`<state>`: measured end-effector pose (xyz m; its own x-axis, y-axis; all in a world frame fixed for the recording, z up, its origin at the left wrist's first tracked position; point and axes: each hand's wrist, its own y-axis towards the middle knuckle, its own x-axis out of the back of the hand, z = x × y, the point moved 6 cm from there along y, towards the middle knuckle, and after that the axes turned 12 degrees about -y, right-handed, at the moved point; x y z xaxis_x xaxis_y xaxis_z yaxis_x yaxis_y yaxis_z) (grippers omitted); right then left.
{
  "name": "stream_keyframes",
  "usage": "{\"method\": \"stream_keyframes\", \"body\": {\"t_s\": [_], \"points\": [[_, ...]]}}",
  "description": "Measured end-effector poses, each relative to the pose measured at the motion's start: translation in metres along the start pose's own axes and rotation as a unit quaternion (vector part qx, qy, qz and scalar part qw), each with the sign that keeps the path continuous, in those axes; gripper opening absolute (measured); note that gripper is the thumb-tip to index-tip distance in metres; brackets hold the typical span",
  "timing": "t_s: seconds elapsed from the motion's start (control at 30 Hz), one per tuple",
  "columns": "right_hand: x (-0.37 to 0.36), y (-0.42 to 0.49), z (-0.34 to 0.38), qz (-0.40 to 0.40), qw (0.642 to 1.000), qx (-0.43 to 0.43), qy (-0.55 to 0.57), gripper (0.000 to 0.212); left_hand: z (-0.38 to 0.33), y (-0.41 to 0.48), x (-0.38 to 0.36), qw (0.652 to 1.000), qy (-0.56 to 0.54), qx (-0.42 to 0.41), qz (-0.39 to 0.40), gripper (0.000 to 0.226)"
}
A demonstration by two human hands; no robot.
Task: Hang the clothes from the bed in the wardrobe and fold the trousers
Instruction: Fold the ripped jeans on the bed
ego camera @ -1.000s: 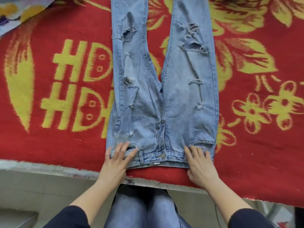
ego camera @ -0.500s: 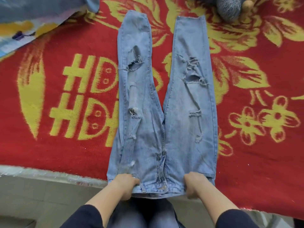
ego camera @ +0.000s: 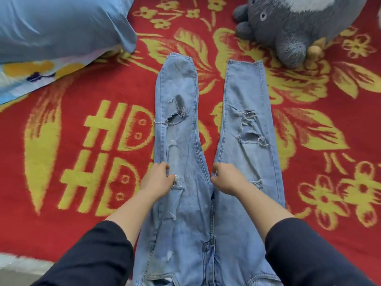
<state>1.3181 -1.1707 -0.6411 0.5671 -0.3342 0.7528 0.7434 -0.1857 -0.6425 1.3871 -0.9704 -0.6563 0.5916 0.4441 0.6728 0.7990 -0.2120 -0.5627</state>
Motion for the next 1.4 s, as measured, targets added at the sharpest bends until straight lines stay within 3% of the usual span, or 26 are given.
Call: {"method": "stream_keyframes", "body": {"t_s": [0.1,0.2,0.3,0.37,0.43,0.53,0.6,0.7,0.83,0.93,1.0,1.1,1.2,1.27,1.33,1.4], "points": [[0.003,0.036,0.011,-0.031,0.999,0.010,0.007,0.009,0.010,0.029,0.007,0.995,-0.028,0.043,-0.083,0.044],[-0.004,0.066,0.018,-0.055,0.997,-0.009,0.049,0.016,0.027,0.057,0.000,0.975,-0.138,0.126,-0.118,0.058],[-0.006,0.089,0.019,-0.066,0.988,-0.045,0.131,0.023,0.035,0.083,-0.001,0.945,-0.273,0.110,-0.142,0.035],[-0.005,0.101,0.019,-0.057,0.985,-0.050,0.152,0.013,0.041,0.093,0.013,0.911,-0.362,0.065,-0.189,0.024],[-0.001,0.109,0.014,-0.047,0.981,-0.070,0.173,0.011,0.060,0.098,0.030,0.884,-0.388,0.098,-0.241,0.021],[0.008,0.123,0.009,-0.029,0.966,-0.103,0.235,0.009,0.064,0.119,0.041,0.913,-0.343,0.140,-0.170,0.009],[0.023,0.139,0.008,-0.048,0.939,-0.124,0.318,0.005,0.046,0.145,0.050,0.925,-0.339,0.115,-0.130,0.019],[0.047,0.174,0.012,-0.069,0.873,-0.128,0.465,0.027,0.015,0.183,0.070,0.911,-0.384,0.075,-0.128,0.043],[0.079,0.228,0.023,-0.078,0.851,-0.099,0.510,0.049,-0.007,0.236,0.084,0.925,-0.349,0.041,-0.143,0.053],[0.100,0.261,0.034,-0.079,0.826,-0.081,0.553,0.047,-0.016,0.261,0.095,0.917,-0.363,0.031,-0.162,0.040],[0.107,0.279,0.042,-0.059,0.804,-0.074,0.587,0.041,-0.023,0.276,0.096,0.894,-0.428,0.022,-0.127,0.037],[0.129,0.293,0.054,-0.042,0.782,-0.066,0.619,0.023,-0.050,0.288,0.107,0.876,-0.470,-0.059,-0.092,0.058],[0.171,0.296,0.040,-0.160,0.800,-0.051,0.577,0.039,-0.082,0.292,0.136,0.876,-0.425,-0.157,-0.164,0.064],[0.184,0.293,0.034,-0.191,0.821,-0.033,0.538,0.040,-0.087,0.297,0.146,0.879,-0.413,-0.164,-0.170,0.062],[0.178,0.288,0.025,-0.187,0.865,-0.031,0.464,0.029,-0.083,0.298,0.138,0.927,-0.319,-0.117,-0.160,0.064],[0.170,0.283,0.003,-0.205,0.893,-0.054,0.397,0.029,-0.083,0.285,0.118,0.975,-0.142,-0.071,-0.153,0.068]]}}
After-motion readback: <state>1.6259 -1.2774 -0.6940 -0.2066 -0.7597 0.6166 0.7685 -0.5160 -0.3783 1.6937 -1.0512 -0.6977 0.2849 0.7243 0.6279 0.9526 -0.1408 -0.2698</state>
